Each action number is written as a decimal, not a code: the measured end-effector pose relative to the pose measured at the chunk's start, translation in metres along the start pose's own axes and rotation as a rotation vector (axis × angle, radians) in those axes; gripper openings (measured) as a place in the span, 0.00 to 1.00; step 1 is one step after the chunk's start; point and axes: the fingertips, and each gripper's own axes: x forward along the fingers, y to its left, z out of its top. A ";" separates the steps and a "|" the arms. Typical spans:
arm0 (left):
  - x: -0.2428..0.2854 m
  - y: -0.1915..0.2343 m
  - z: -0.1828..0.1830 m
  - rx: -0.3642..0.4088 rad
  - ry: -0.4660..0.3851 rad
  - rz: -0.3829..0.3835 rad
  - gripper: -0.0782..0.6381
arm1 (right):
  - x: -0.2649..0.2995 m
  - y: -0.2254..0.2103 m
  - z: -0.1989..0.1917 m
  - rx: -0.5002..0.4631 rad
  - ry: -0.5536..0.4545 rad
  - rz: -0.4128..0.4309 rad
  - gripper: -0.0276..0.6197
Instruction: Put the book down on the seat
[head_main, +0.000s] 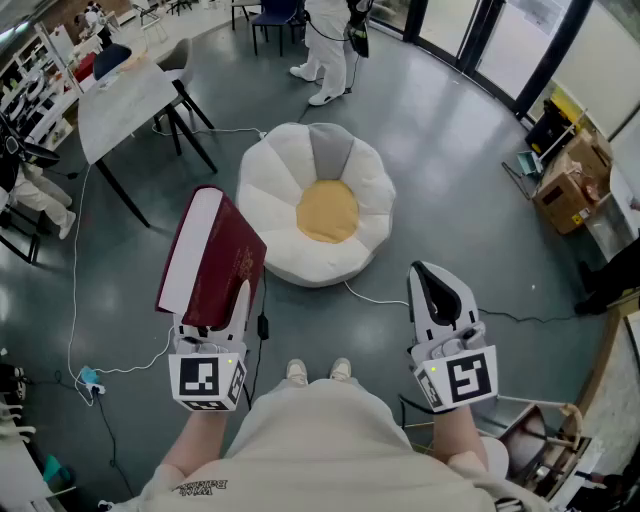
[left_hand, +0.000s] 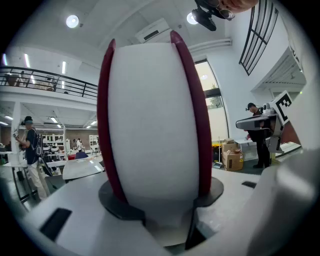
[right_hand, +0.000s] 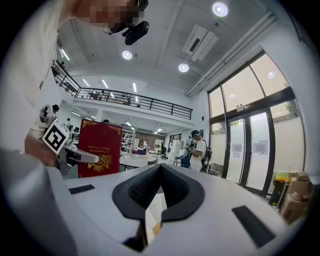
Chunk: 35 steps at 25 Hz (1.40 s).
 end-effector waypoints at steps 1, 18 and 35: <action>0.000 0.000 -0.001 -0.002 0.000 -0.003 0.43 | 0.001 0.001 -0.001 0.007 0.000 0.001 0.04; 0.001 0.002 -0.001 -0.001 0.008 -0.014 0.43 | -0.001 -0.002 -0.011 0.065 0.011 -0.033 0.04; 0.003 -0.037 -0.008 -0.022 0.035 0.016 0.43 | -0.037 -0.032 -0.038 0.097 0.043 -0.029 0.04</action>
